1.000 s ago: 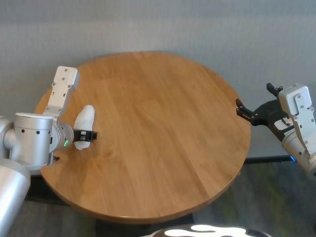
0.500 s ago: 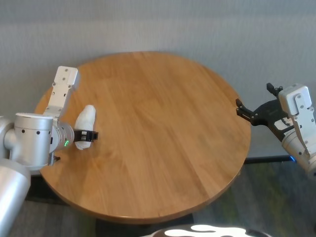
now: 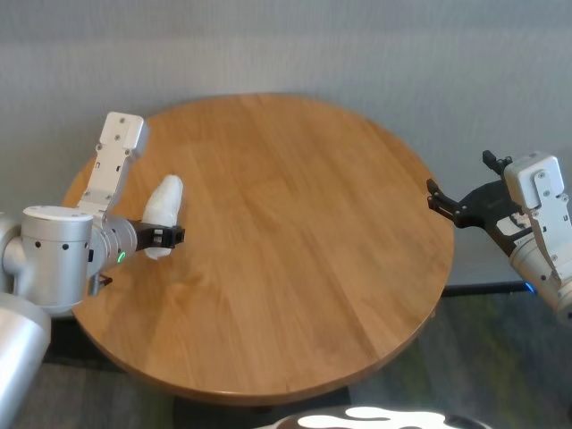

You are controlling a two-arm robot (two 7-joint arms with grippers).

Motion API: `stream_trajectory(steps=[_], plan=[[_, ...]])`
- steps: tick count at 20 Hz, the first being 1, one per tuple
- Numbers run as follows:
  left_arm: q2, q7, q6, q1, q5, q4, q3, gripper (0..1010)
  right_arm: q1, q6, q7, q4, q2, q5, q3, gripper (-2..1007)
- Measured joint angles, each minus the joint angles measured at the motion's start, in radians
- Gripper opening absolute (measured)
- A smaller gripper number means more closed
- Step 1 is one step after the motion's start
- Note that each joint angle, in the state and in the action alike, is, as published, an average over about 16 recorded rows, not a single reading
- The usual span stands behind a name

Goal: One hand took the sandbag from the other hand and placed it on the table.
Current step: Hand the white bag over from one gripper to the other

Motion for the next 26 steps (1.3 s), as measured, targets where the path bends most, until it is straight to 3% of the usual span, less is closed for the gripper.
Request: stream_trajectory(steps=[12, 26], plan=[[0.028, -0.115, -0.149, 0.03, 0.019, -0.055, 0.023, 596, 0.0, 0.0, 0.0, 0.0, 0.0, 0.0, 0.0, 1001], [0.025, -0.162, -0.223, 0.055, 0.036, -0.074, 0.006, 596, 0.0, 0.0, 0.0, 0.0, 0.0, 0.0, 0.0, 1001]])
